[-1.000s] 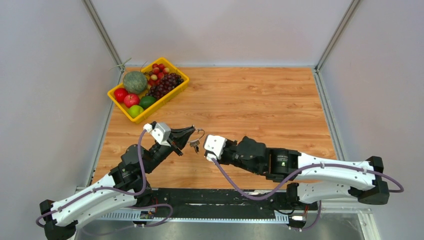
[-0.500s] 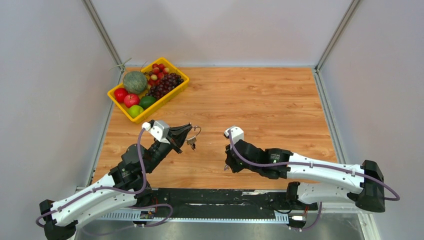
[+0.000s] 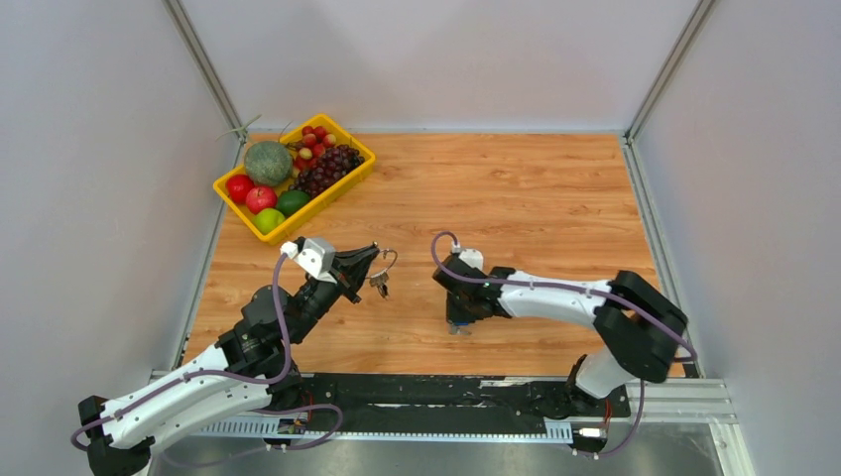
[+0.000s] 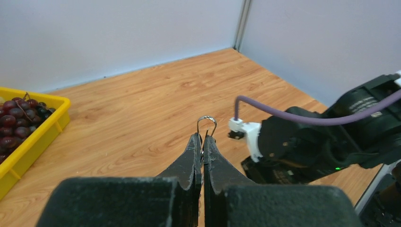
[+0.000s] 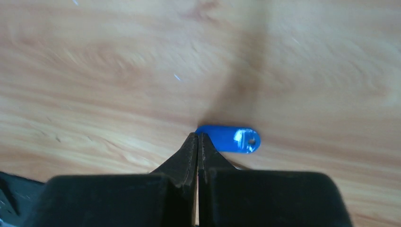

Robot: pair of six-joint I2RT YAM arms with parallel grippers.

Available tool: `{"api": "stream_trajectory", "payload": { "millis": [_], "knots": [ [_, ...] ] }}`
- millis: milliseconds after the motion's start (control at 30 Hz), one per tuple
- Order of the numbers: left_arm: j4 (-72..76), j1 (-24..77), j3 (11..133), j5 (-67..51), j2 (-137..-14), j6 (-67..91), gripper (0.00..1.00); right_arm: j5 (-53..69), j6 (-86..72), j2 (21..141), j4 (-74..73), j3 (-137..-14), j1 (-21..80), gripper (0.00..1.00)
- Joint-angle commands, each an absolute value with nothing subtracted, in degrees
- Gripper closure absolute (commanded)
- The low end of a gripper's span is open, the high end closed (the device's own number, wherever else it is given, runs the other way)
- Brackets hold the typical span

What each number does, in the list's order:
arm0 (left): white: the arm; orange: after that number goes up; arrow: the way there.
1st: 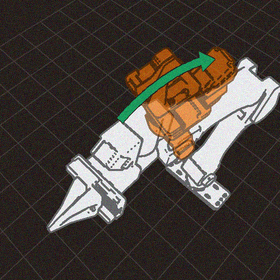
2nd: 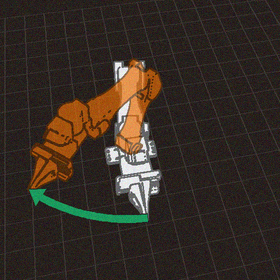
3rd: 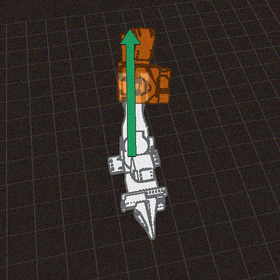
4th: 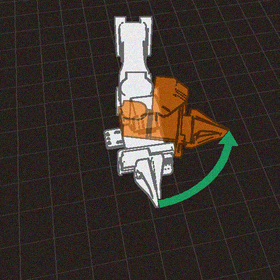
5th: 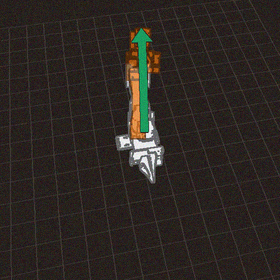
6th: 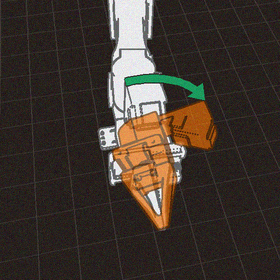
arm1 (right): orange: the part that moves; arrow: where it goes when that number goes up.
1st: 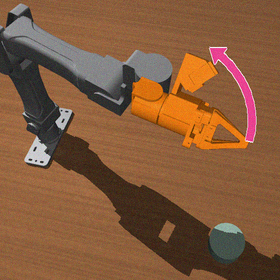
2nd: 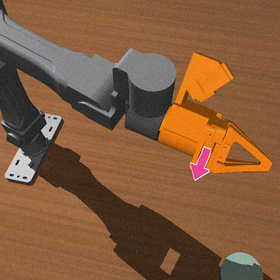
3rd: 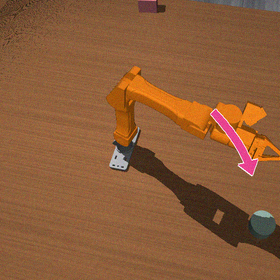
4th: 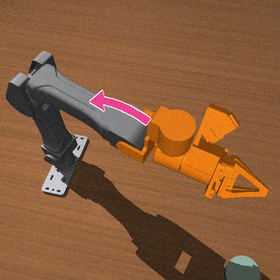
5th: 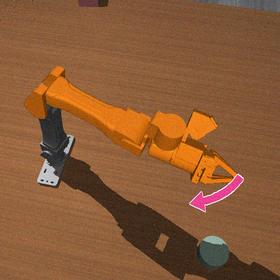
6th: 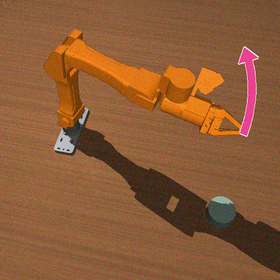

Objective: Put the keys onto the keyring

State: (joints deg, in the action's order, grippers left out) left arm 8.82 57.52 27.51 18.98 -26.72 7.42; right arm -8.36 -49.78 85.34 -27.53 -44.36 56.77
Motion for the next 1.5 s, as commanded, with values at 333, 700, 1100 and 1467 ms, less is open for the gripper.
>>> {"api": "stream_trajectory", "payload": {
  "millis": [333,700,1100,1467],
  "knots": [
    [10.8,57.5,27.9,20.6,-26.1,7.9,1.00,-22.8,-55.0,92.8,-28.4,-57.7,61.7,0.64],
    [10.7,57.5,27.2,22.0,-23.5,7.8,1.00,-25.2,-33.1,77.0,-20.0,-46.7,62.0,0.58],
    [10.4,57.5,27.3,22.1,-23.4,7.8,1.00,-7.5,11.7,71.8,-15.1,-45.9,62.6,0.42],
    [11.0,57.5,26.6,21.7,-22.1,8.4,1.00,7.2,45.2,71.2,-12.4,-39.0,60.5,0.39]
  ]
}}
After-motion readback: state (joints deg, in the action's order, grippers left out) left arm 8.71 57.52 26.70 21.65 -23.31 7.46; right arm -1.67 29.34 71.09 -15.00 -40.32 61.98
